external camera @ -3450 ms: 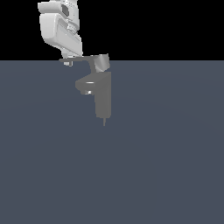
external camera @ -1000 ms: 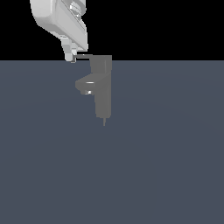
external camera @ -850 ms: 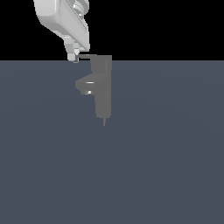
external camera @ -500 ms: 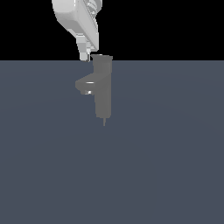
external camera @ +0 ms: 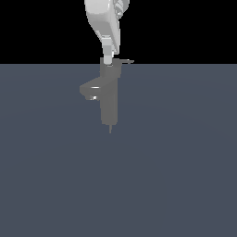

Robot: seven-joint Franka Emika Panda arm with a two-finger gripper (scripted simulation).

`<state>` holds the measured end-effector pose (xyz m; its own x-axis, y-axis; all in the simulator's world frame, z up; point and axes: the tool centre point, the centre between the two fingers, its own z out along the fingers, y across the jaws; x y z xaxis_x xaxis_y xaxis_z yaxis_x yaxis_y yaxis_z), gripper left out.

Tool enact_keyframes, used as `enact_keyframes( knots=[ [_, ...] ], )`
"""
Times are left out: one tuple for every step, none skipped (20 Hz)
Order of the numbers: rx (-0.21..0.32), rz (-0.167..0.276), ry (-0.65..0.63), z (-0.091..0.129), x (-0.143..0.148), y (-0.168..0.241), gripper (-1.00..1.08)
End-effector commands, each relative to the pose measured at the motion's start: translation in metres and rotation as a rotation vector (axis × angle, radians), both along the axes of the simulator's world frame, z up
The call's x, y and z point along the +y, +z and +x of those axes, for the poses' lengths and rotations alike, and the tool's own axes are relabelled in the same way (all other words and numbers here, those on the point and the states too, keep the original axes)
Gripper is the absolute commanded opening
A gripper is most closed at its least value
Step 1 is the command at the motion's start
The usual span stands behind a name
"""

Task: Turn on the faucet by rotating a designated handle.

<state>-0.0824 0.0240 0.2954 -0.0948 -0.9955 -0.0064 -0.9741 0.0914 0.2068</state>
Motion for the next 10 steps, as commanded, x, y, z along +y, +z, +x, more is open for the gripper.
enact_keyframes(
  knots=[
    [-0.005,-0.002,-0.010,0.007,-0.013,-0.001,-1.00],
    [-0.005,-0.002,-0.012,0.009,-0.016,-0.002,-1.00],
    [-0.005,-0.002,-0.013,0.011,-0.020,-0.002,-1.00],
    [-0.006,-0.002,-0.014,0.013,-0.023,-0.003,-1.00],
    [-0.006,-0.002,-0.015,0.015,-0.027,-0.003,-1.00],
    [-0.006,-0.002,-0.016,0.017,-0.030,-0.003,-1.00],
    [-0.006,-0.002,-0.017,0.019,-0.034,-0.004,-1.00],
    [-0.007,-0.002,-0.018,0.021,-0.037,-0.004,-1.00],
    [-0.007,-0.002,-0.018,0.023,-0.040,-0.004,-1.00],
    [-0.007,-0.002,-0.020,0.025,-0.044,-0.005,-1.00]
  ],
)
